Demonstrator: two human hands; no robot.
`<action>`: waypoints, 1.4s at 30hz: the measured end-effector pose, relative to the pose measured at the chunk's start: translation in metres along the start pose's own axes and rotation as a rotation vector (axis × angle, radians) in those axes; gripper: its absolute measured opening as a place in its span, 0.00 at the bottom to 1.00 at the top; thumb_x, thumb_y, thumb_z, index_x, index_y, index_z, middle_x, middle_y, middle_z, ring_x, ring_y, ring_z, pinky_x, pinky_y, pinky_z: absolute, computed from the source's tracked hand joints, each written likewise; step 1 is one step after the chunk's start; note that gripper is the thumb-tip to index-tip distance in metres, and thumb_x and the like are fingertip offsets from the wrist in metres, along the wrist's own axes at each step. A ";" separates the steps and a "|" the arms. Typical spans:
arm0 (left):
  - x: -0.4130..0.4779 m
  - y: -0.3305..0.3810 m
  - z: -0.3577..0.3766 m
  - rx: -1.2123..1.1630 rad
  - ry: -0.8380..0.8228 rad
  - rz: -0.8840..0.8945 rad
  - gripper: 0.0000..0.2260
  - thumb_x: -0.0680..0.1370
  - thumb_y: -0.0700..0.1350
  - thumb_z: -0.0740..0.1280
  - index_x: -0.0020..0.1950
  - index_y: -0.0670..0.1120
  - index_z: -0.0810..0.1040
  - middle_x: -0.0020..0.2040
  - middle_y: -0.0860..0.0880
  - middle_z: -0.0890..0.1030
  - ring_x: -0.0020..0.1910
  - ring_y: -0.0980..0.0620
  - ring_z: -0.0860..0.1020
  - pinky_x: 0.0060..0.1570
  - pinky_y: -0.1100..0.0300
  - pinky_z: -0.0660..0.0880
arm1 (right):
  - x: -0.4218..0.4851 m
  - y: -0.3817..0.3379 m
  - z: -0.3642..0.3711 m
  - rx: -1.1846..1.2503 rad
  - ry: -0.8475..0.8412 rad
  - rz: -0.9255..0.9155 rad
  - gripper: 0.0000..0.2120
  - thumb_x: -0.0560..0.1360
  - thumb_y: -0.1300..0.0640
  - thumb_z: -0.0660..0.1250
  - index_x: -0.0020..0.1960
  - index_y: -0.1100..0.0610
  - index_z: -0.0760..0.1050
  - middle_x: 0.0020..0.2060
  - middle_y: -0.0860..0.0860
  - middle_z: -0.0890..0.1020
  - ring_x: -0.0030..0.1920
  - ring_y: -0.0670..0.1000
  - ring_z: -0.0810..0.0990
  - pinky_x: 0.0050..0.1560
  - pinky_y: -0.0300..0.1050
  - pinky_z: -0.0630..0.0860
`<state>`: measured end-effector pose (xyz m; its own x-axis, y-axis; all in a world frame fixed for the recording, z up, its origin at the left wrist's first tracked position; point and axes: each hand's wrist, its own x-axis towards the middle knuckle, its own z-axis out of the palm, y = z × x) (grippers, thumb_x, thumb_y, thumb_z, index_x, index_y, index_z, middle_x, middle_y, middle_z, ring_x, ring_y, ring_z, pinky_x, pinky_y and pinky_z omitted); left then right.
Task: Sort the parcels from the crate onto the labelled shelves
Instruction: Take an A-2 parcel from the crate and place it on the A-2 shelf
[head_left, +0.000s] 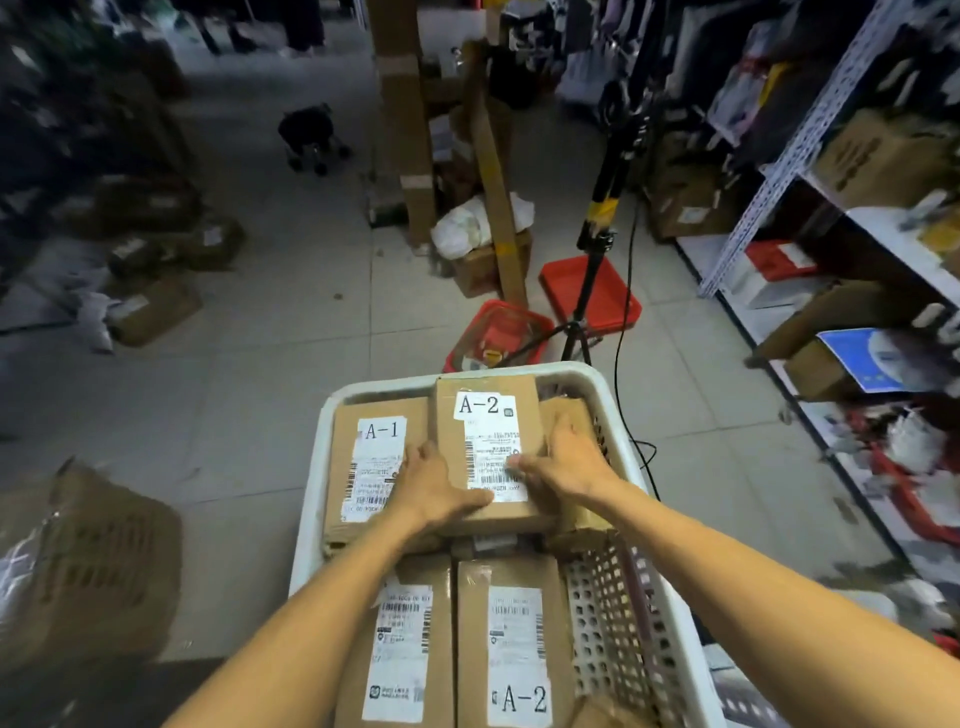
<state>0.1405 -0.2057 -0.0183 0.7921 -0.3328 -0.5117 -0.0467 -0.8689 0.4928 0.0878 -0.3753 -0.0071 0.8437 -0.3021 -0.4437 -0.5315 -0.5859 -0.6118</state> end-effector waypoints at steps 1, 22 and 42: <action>0.004 -0.001 0.004 -0.055 0.031 -0.030 0.45 0.67 0.57 0.75 0.75 0.44 0.57 0.72 0.43 0.63 0.71 0.43 0.63 0.70 0.48 0.63 | 0.004 0.004 0.005 0.087 -0.031 0.006 0.29 0.72 0.49 0.72 0.67 0.60 0.65 0.58 0.53 0.78 0.57 0.53 0.76 0.60 0.49 0.73; -0.094 0.022 -0.090 -0.728 0.140 0.115 0.38 0.69 0.35 0.75 0.74 0.48 0.59 0.66 0.47 0.74 0.57 0.51 0.74 0.52 0.57 0.75 | -0.098 -0.075 -0.044 0.501 0.077 -0.087 0.31 0.67 0.64 0.76 0.65 0.57 0.65 0.58 0.53 0.79 0.58 0.54 0.78 0.60 0.56 0.75; -0.405 -0.029 -0.159 -0.816 0.689 0.086 0.44 0.68 0.40 0.77 0.77 0.44 0.55 0.74 0.45 0.65 0.70 0.45 0.67 0.68 0.48 0.68 | -0.334 -0.198 -0.033 0.497 -0.027 -0.606 0.23 0.71 0.62 0.72 0.62 0.53 0.68 0.58 0.52 0.79 0.55 0.53 0.80 0.57 0.54 0.77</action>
<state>-0.0822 0.0121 0.2866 0.9904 0.1191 -0.0707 0.0998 -0.2596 0.9605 -0.0857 -0.1836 0.2840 0.9987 -0.0154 0.0492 0.0442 -0.2356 -0.9708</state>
